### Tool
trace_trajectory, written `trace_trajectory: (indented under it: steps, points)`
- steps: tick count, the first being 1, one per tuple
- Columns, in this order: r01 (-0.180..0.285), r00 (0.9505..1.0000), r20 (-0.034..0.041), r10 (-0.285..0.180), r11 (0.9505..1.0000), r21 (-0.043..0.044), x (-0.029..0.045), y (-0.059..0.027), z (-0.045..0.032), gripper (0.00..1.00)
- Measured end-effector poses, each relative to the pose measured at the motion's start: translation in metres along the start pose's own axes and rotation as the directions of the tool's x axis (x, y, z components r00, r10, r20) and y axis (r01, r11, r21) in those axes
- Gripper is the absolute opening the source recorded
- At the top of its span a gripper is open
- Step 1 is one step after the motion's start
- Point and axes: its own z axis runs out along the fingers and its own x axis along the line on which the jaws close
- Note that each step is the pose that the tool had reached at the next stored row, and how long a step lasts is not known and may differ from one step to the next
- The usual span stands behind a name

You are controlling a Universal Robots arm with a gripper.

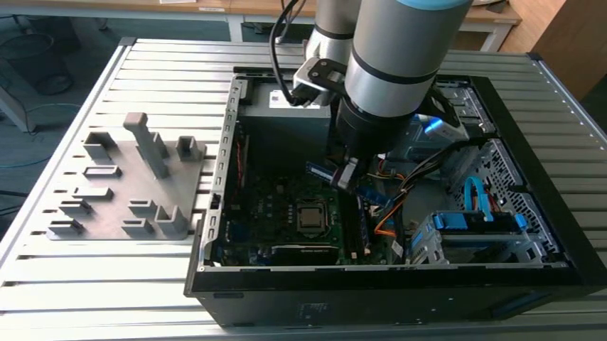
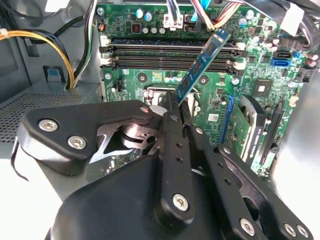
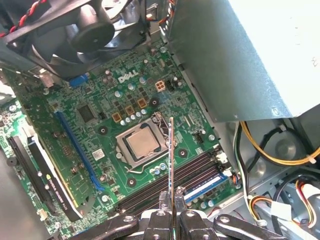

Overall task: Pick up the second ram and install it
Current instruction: 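Insert the second ram into the second slot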

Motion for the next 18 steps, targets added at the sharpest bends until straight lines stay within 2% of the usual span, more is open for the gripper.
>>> trace_trajectory:
  steps: [3,5,18]
  points:
    - [-0.015,0.9999,0.0002,0.015,0.9999,0.0012,0.0000,0.0000,0.0000,0.14]
    - [-0.047,0.9989,0.0012,0.047,0.9989,0.0035,0.0000,0.0000,0.0002,0.14]
    - [-0.112,0.9938,0.0038,0.112,0.9937,0.0077,0.0000,0.0000,0.0006,0.14]
